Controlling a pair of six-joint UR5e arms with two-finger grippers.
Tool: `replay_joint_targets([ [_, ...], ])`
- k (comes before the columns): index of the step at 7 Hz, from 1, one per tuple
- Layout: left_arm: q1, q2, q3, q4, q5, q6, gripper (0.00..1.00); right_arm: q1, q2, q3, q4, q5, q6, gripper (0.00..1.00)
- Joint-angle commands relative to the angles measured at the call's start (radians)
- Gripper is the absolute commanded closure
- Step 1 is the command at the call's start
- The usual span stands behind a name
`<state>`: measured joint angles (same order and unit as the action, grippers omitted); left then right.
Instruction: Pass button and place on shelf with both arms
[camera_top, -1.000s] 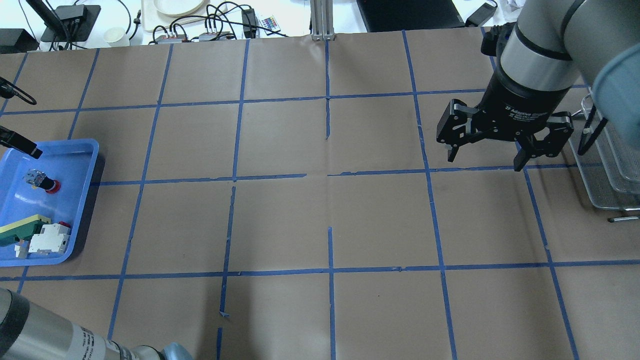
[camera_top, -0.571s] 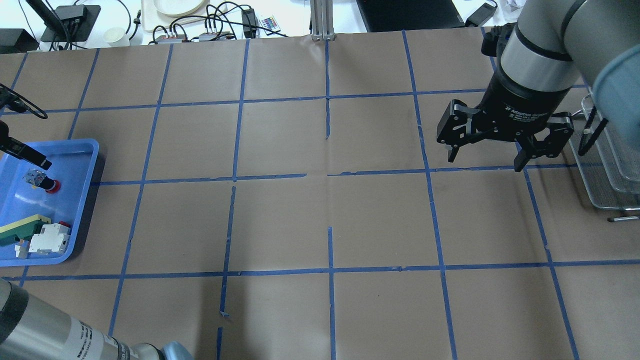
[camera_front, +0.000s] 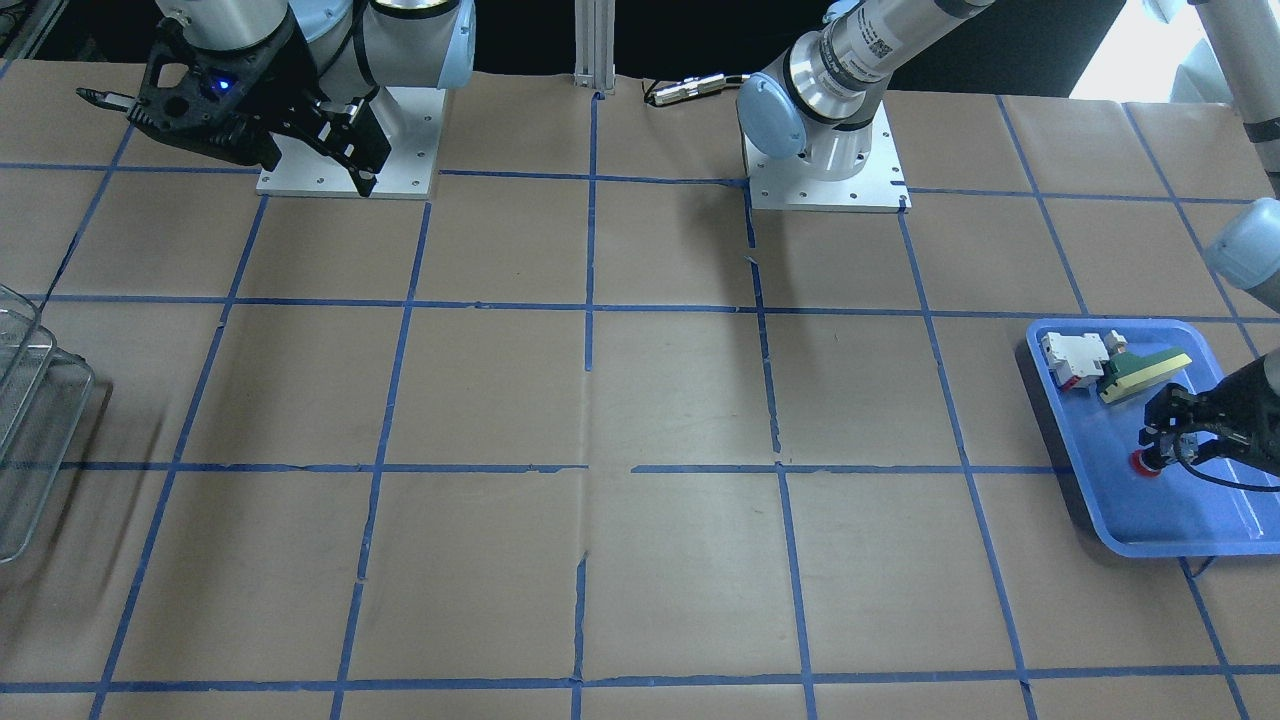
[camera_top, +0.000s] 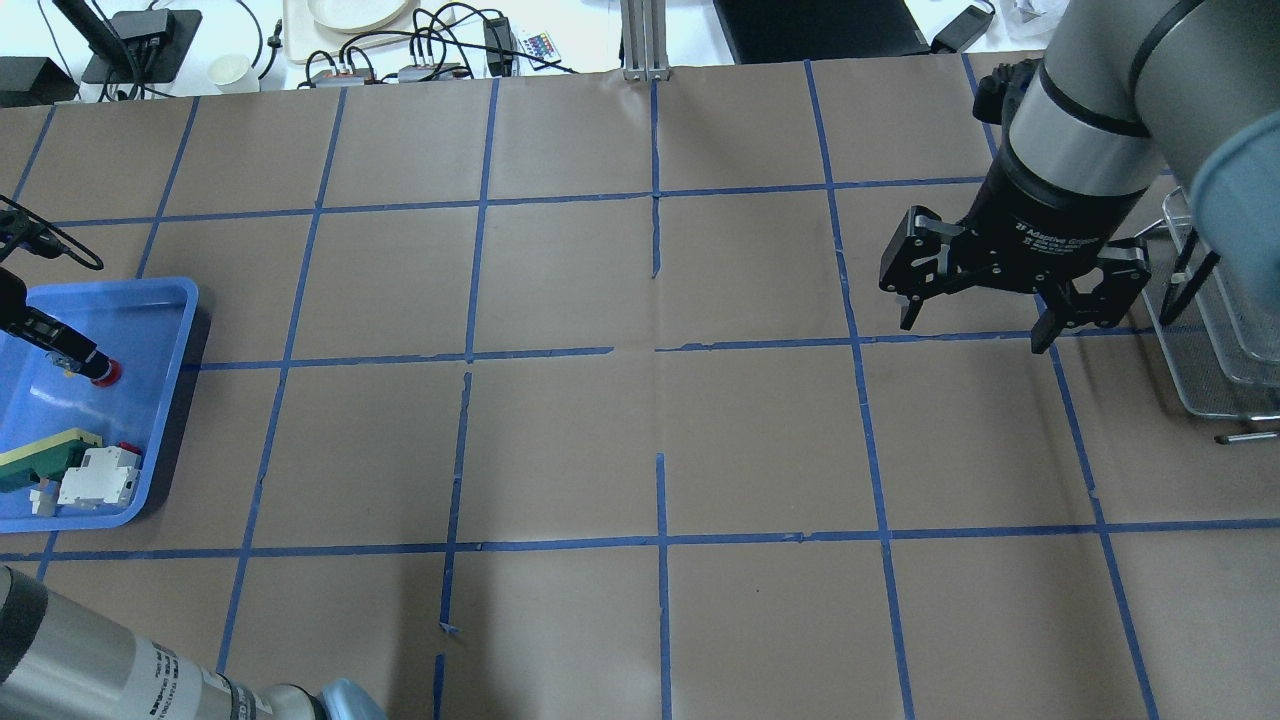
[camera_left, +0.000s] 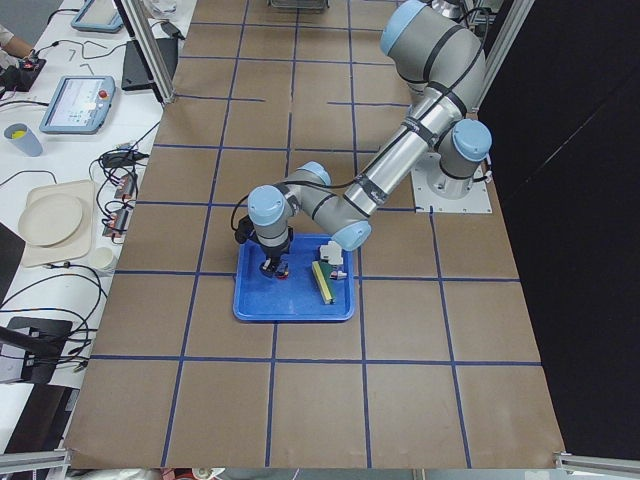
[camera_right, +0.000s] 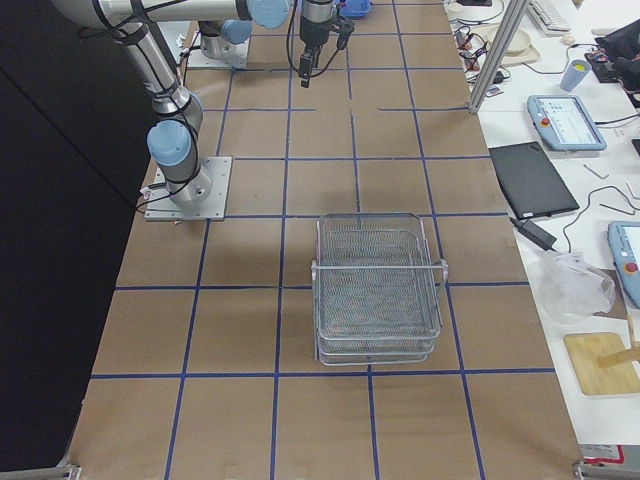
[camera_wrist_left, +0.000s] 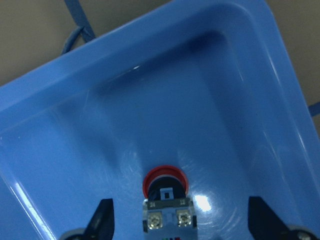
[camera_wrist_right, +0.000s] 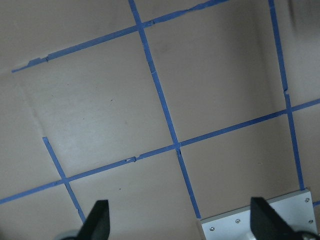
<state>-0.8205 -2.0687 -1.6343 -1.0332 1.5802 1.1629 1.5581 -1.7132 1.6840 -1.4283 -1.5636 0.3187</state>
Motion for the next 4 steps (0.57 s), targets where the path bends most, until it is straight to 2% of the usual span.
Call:
replay_joint_targets([
  [1, 0.001, 0.024, -0.004, -0.019, 0.000, -0.002, 0.77, -0.099, 0.001, -0.007, 0.057, 0.188, 0.089, 0.00],
  [2, 0.000, 0.048, 0.008, -0.062, 0.000, -0.003, 0.82, -0.165, -0.002, -0.015, 0.084, 0.285, 0.159, 0.00],
  [3, -0.008, 0.121, 0.016, -0.187, -0.008, -0.031, 0.84, -0.190, 0.000, -0.015, 0.098, 0.413, 0.215, 0.00],
  [4, -0.021, 0.195, -0.007, -0.287, -0.046, -0.073, 0.84, -0.193, 0.004, -0.001, 0.109, 0.481, 0.283, 0.00],
])
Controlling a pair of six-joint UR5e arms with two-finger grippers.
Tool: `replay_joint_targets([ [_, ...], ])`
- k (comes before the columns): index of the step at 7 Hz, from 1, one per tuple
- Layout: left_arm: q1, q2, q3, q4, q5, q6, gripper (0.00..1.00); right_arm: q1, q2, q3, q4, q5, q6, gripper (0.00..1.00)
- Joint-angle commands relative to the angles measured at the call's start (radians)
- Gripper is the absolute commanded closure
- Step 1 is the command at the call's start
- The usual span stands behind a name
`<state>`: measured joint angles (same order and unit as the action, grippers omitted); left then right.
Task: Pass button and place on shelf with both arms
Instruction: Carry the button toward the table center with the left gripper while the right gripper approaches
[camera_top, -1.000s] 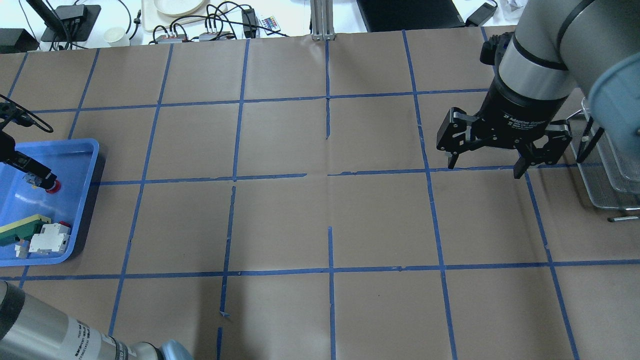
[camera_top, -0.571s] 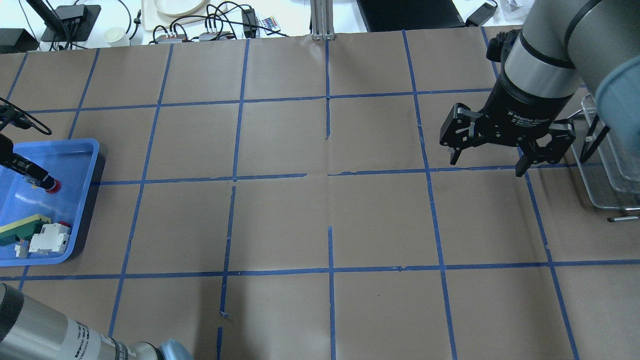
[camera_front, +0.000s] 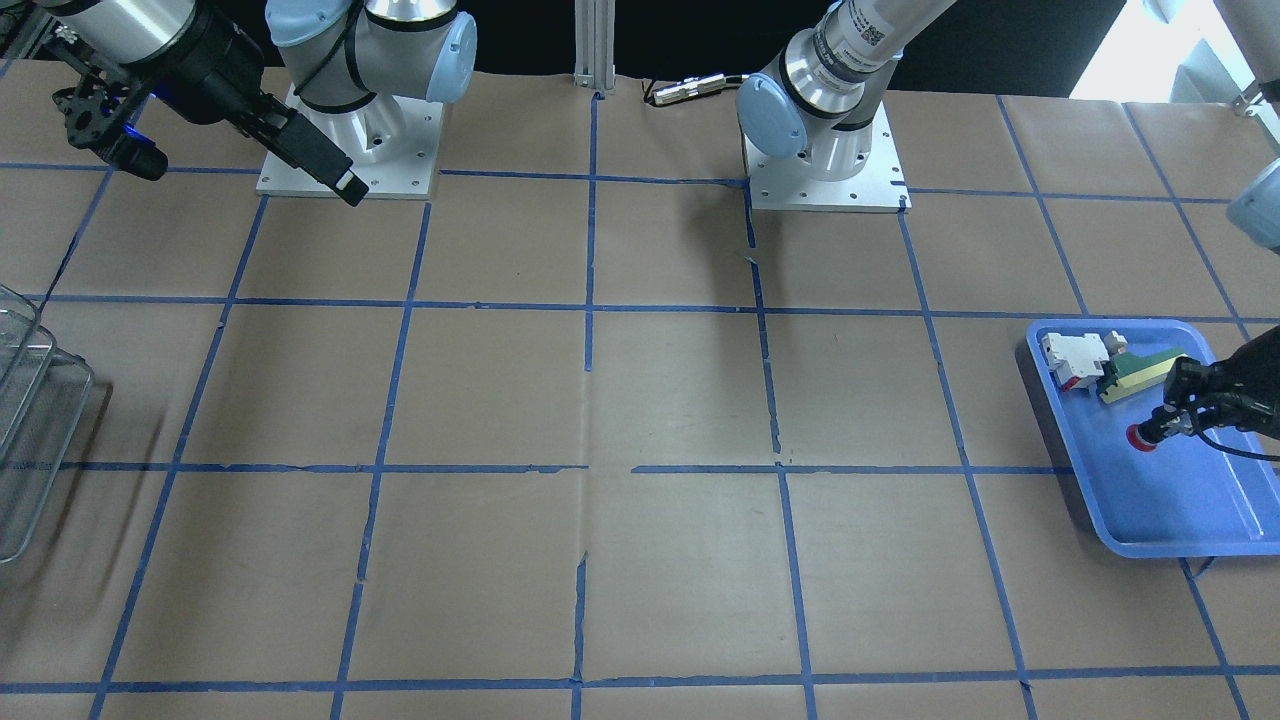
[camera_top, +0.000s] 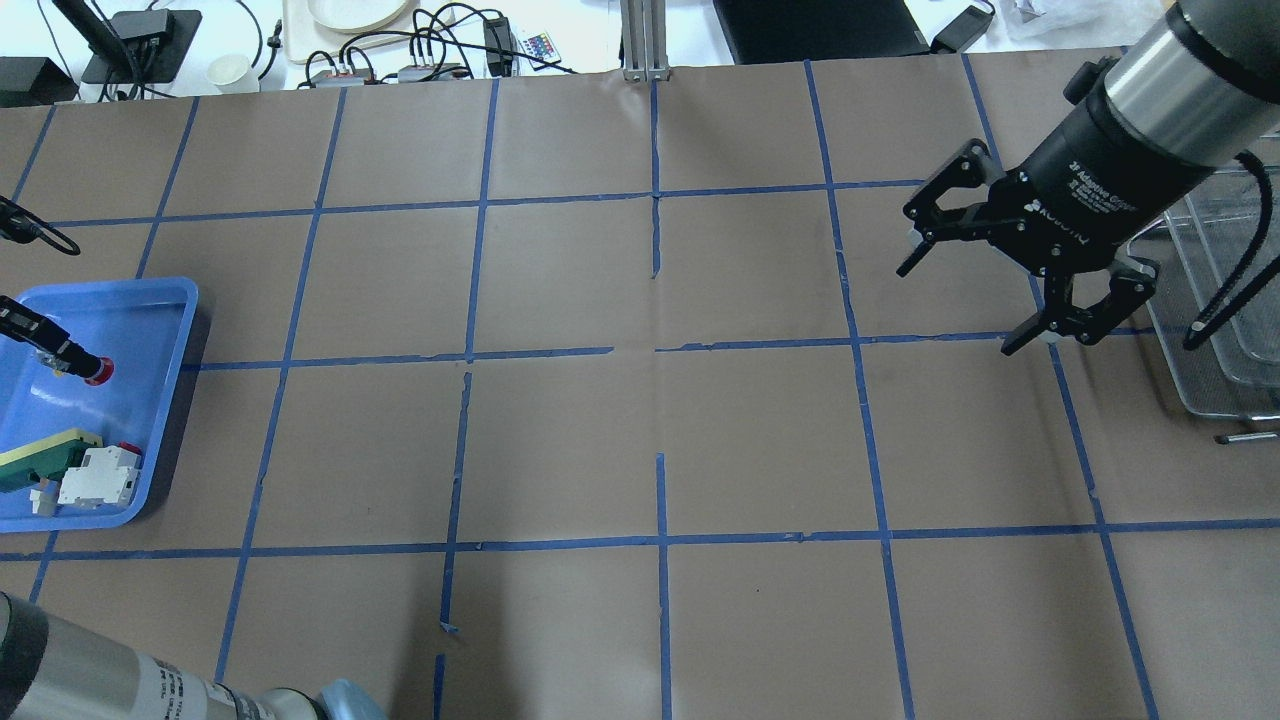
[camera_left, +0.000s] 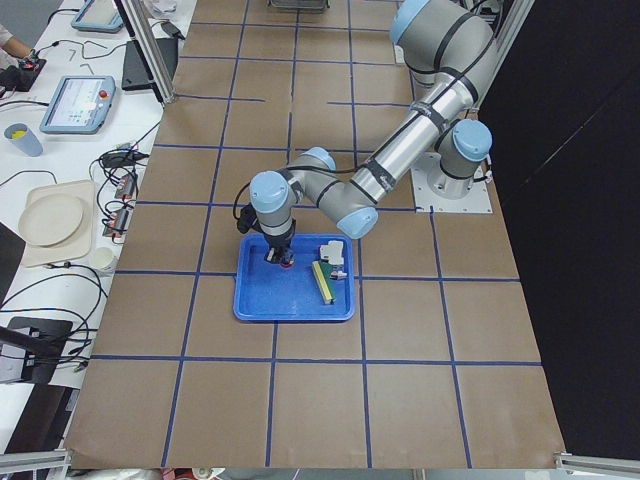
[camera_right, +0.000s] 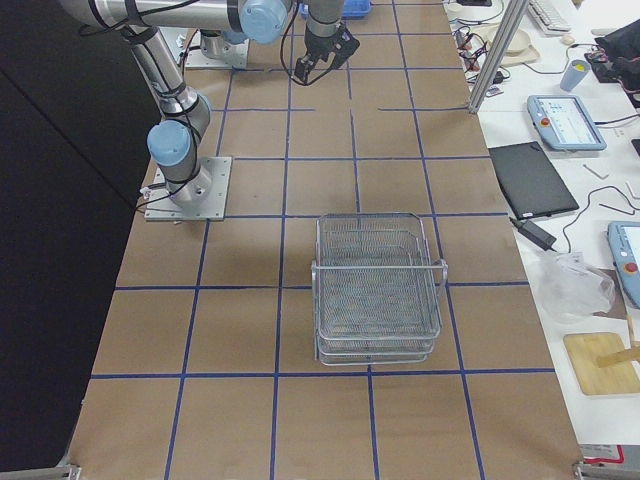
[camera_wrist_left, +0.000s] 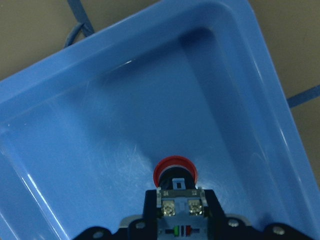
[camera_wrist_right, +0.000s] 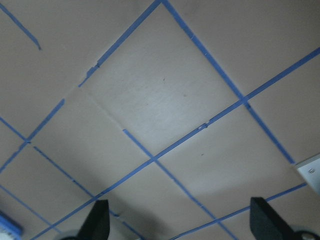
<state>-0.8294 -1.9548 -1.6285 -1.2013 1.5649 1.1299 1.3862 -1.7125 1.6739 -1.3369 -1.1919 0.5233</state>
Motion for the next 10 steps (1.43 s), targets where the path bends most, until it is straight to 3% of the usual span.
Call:
replay_joint_targets([
  [1, -0.026, 0.136, -0.034, -0.261, -0.137, -0.051, 0.84, -0.021, 0.005, 0.010, 0.031, 0.186, 0.134, 0.00],
  [4, -0.126, 0.320, -0.166, -0.461, -0.458, -0.125, 0.87, -0.016, 0.016, 0.067, 0.027, 0.515, 0.234, 0.00],
  [6, -0.291, 0.455, -0.298, -0.465, -0.691, -0.281, 0.87, -0.018, 0.045, 0.119, 0.021, 0.691, 0.242, 0.00],
  [8, -0.377, 0.523, -0.367, -0.457, -0.893, -0.416, 0.88, -0.022, 0.098, 0.128, 0.034, 0.730, 0.300, 0.00],
  [10, -0.514, 0.521, -0.366, -0.384, -1.018, -0.583, 0.89, -0.038, 0.105, 0.156, 0.038, 0.729, 0.326, 0.00],
])
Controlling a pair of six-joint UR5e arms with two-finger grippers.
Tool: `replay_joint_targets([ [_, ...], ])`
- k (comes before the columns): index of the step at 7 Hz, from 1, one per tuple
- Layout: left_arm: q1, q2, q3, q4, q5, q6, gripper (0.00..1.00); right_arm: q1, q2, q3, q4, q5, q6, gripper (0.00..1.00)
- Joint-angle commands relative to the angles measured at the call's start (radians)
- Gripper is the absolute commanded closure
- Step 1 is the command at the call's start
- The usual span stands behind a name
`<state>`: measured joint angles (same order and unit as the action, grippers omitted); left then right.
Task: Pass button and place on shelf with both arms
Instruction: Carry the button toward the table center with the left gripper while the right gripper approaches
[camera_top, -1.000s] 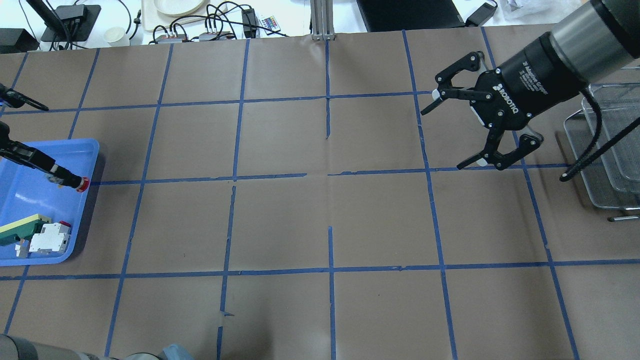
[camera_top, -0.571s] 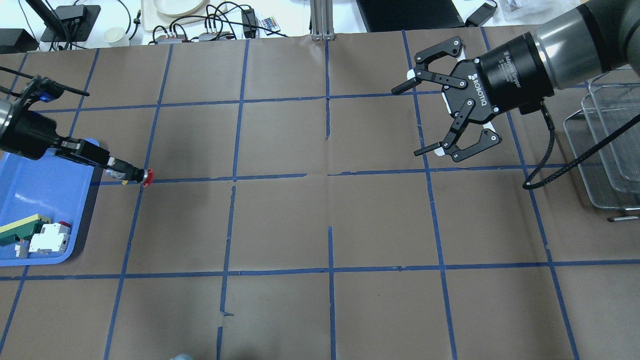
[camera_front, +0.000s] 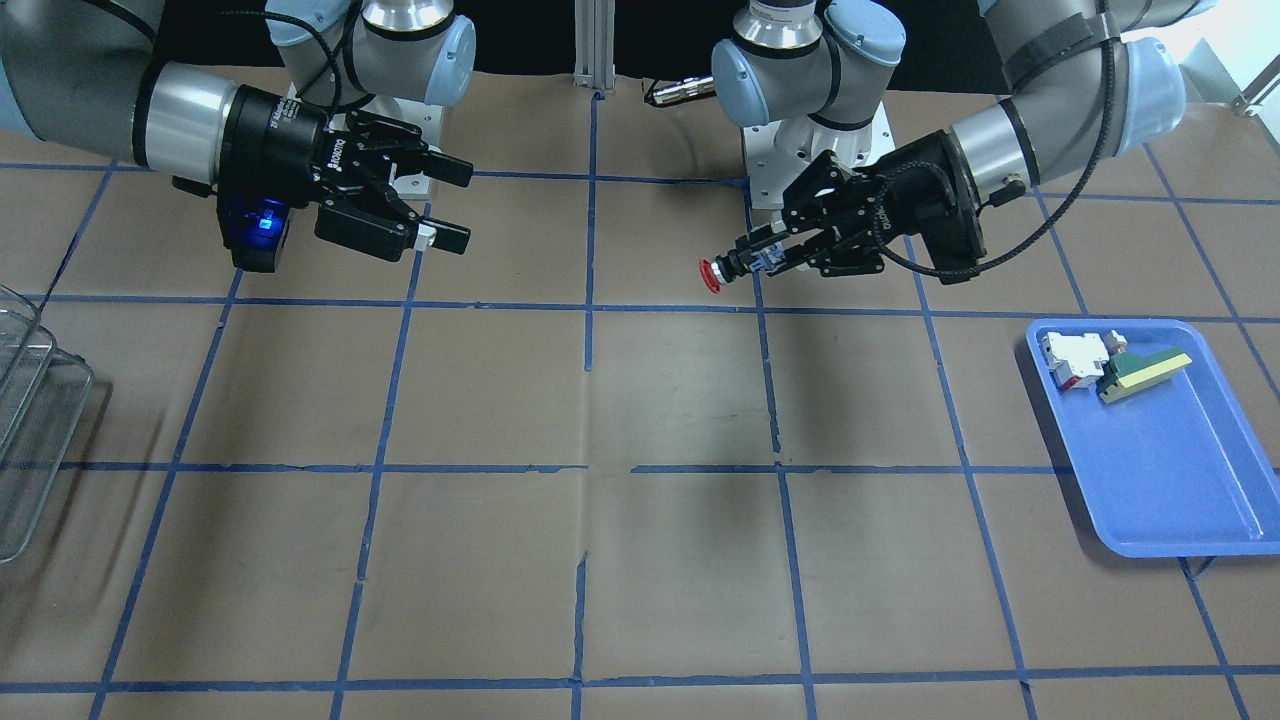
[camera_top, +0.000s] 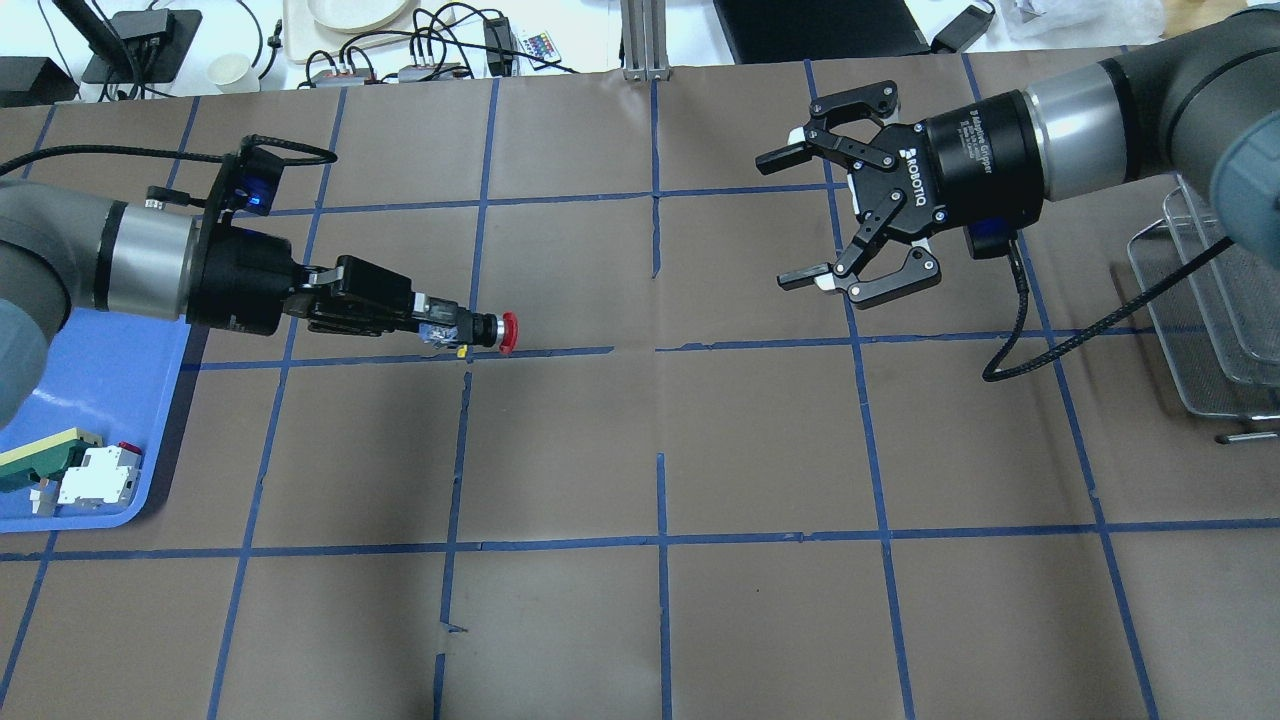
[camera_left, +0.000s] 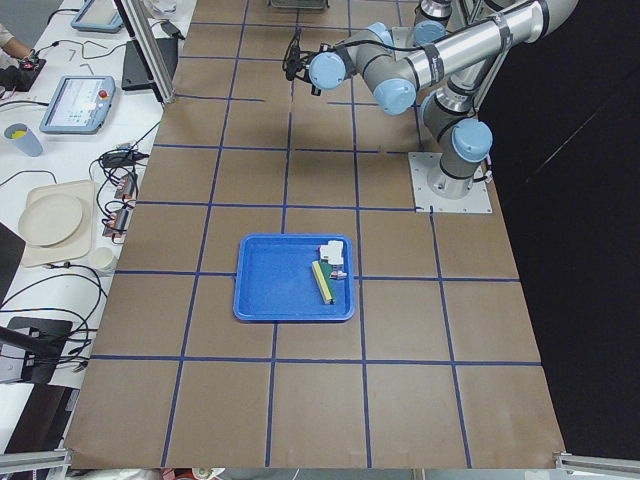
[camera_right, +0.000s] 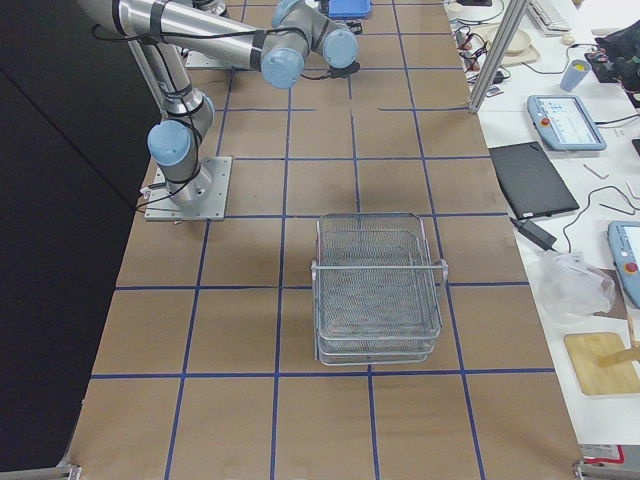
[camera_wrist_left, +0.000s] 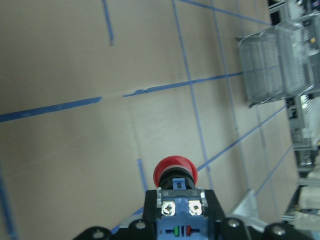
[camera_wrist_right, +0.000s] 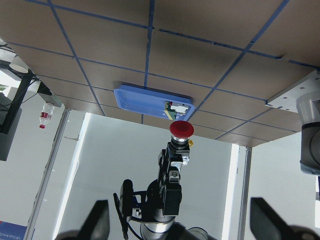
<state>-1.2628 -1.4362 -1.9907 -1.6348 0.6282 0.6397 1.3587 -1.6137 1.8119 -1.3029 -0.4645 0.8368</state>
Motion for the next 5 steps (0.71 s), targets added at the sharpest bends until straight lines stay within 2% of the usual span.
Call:
replay_joint_targets([
  [1, -0.142, -0.003, -0.008, 0.195, -0.100, -0.242, 0.89, -0.025, 0.006, 0.061, 0.005, 0.021, 0.007, 0.00],
  [2, -0.182, -0.010, -0.013, 0.325, -0.172, -0.396, 0.89, -0.038, 0.005, 0.101, 0.036, 0.127, 0.010, 0.00],
  [4, -0.239, -0.009, -0.054, 0.491, -0.194, -0.561, 0.90, -0.043, 0.001, 0.104, 0.040, 0.148, 0.005, 0.00],
  [5, -0.259, -0.015, -0.068, 0.621, -0.194, -0.690, 0.90, -0.043, 0.000, 0.104, 0.072, 0.227, 0.010, 0.00],
])
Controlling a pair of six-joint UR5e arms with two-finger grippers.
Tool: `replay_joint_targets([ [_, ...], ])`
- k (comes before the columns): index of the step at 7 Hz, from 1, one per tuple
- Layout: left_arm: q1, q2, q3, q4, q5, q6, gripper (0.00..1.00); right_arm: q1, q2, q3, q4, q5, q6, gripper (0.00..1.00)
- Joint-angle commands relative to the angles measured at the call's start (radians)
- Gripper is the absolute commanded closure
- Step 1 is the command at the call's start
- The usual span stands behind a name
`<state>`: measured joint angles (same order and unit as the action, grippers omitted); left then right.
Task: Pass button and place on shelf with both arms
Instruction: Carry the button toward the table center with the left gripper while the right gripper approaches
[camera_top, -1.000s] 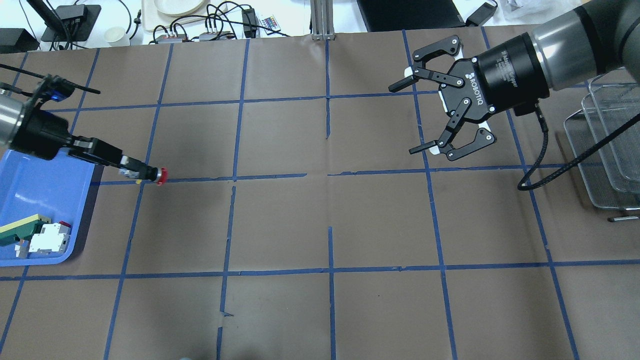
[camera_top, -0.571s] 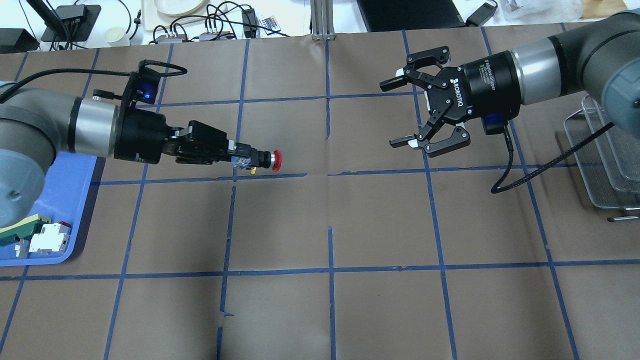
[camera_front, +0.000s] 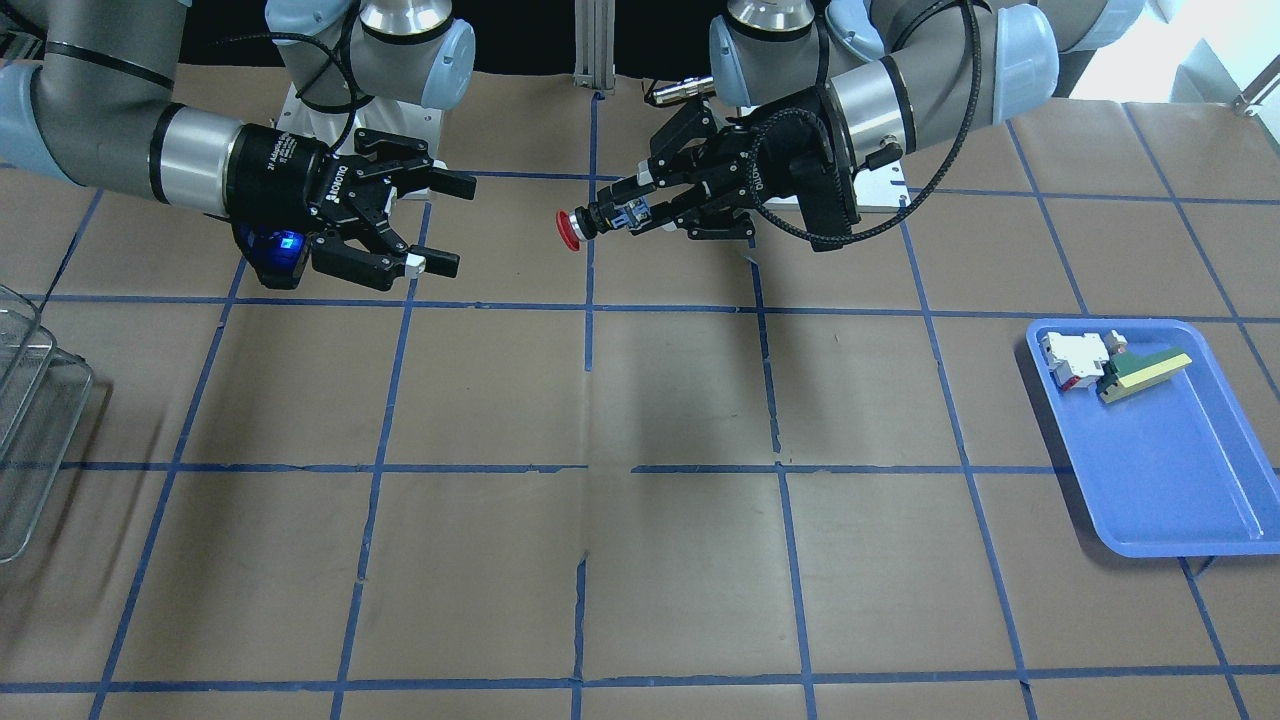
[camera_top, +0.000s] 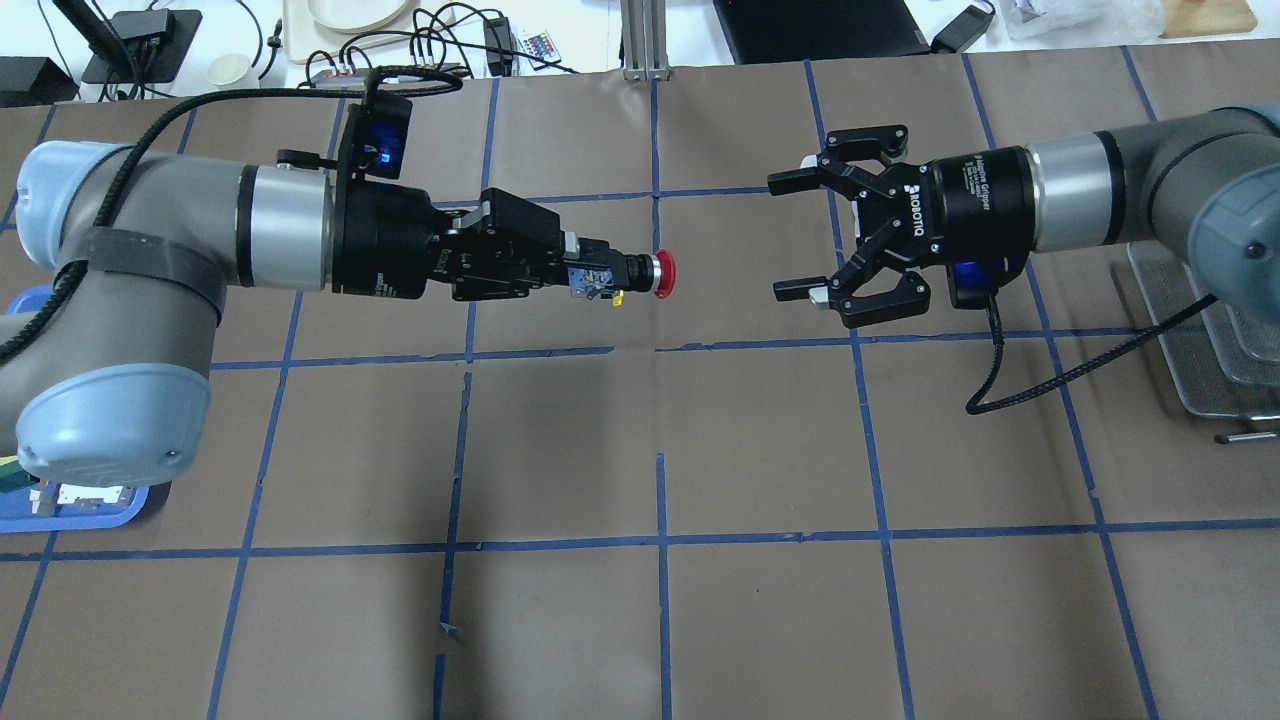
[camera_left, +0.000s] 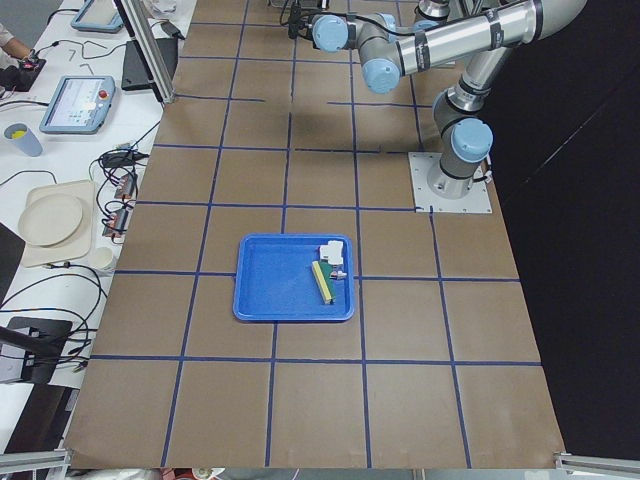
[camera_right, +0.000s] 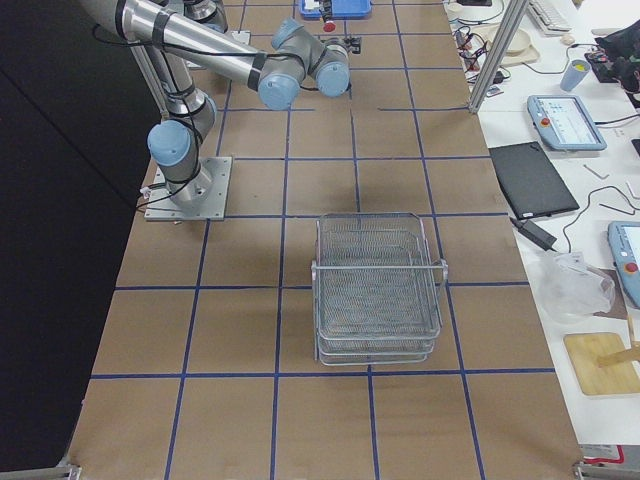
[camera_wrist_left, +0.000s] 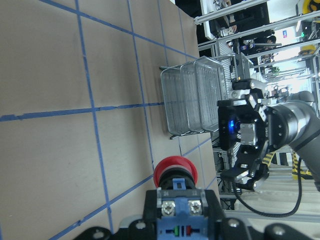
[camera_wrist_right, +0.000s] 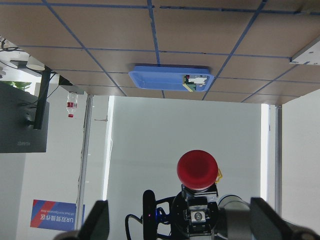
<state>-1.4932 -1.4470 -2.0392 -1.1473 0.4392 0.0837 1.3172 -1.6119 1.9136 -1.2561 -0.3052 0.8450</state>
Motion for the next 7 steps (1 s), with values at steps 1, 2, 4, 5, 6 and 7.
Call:
replay_joint_targets([
  [1, -0.039, -0.044, -0.025, 0.234, -0.005, -0.225, 0.90, -0.001, -0.002, 0.002, 0.052, 0.073, 0.002, 0.00],
  [2, -0.053, -0.079, -0.032, 0.314, -0.007, -0.296, 0.90, 0.005, -0.003, 0.007, 0.059, 0.066, 0.002, 0.00],
  [4, -0.087, -0.104, -0.032, 0.414, -0.004, -0.424, 0.90, 0.008, -0.006, 0.031, 0.060, 0.064, 0.011, 0.00],
  [5, -0.087, -0.105, -0.032, 0.417, -0.007, -0.430, 0.90, 0.016, -0.002, 0.033, 0.060, 0.064, 0.013, 0.00],
  [6, -0.090, -0.096, -0.033, 0.417, -0.007, -0.432, 0.90, 0.016, 0.003, 0.033, 0.060, 0.063, 0.014, 0.00],
  [7, -0.091, -0.092, -0.033, 0.419, -0.007, -0.435, 0.90, 0.017, 0.003, 0.035, 0.060, 0.061, 0.034, 0.00],
])
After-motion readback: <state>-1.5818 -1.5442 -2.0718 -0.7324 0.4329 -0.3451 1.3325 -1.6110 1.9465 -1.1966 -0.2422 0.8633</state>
